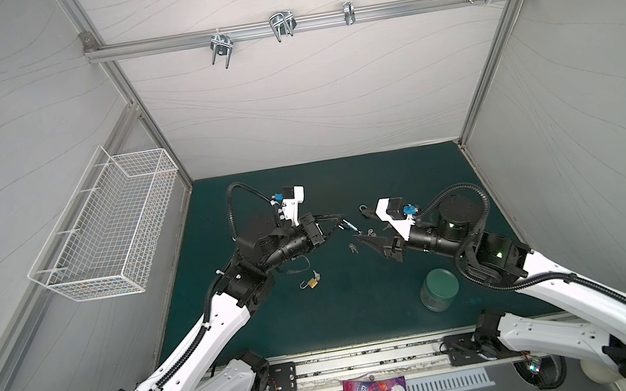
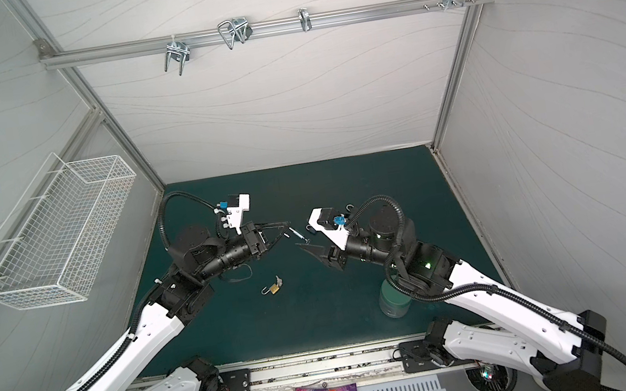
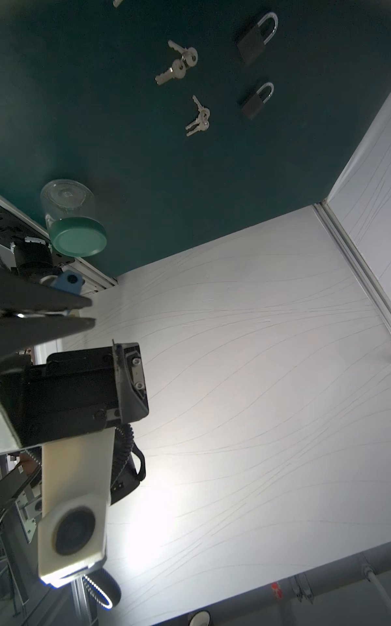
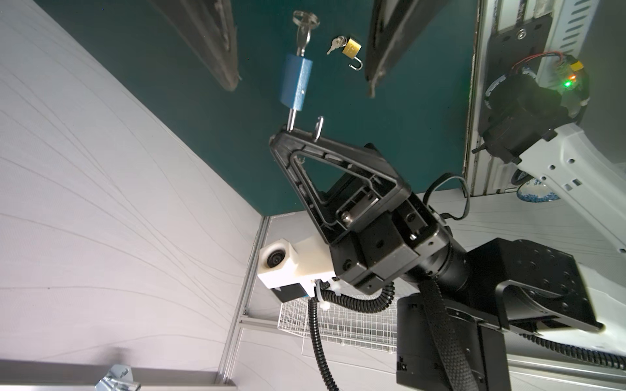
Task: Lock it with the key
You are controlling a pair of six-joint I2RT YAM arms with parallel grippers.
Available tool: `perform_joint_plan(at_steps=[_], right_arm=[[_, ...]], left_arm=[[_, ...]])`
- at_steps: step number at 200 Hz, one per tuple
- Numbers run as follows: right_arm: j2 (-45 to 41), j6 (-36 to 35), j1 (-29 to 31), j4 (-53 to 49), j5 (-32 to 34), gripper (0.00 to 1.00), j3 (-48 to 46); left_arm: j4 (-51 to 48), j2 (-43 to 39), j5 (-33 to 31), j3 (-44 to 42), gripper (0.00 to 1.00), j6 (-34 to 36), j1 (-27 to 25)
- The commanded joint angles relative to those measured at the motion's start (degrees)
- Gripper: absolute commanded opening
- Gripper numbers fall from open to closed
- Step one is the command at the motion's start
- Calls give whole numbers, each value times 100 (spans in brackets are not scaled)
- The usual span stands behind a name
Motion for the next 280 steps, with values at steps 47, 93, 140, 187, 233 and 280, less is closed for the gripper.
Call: perform_joint_plan(at_steps=[47,93,140,187,233,280], right_arm=[[256,-56,35,414,154,40,-41],[399,16,36,309,124,30,3],[423,183,34,286,6,18,56],[393,1246,36,365,-139,8,64],[658,2682,-228,48,-1652,0,665],[870,4847,-700,1449,-3236,0,672]], left_arm=[[582,-77,106,328,0,-327,6],[640,-79,120,324,0,-346,12],[687,-55,176,311,0,-367,9],[674,-80,222,318,0,-207,7],[68,-177,373,802,0,652,11],[-108,-318,799,1196,0,1228,13]])
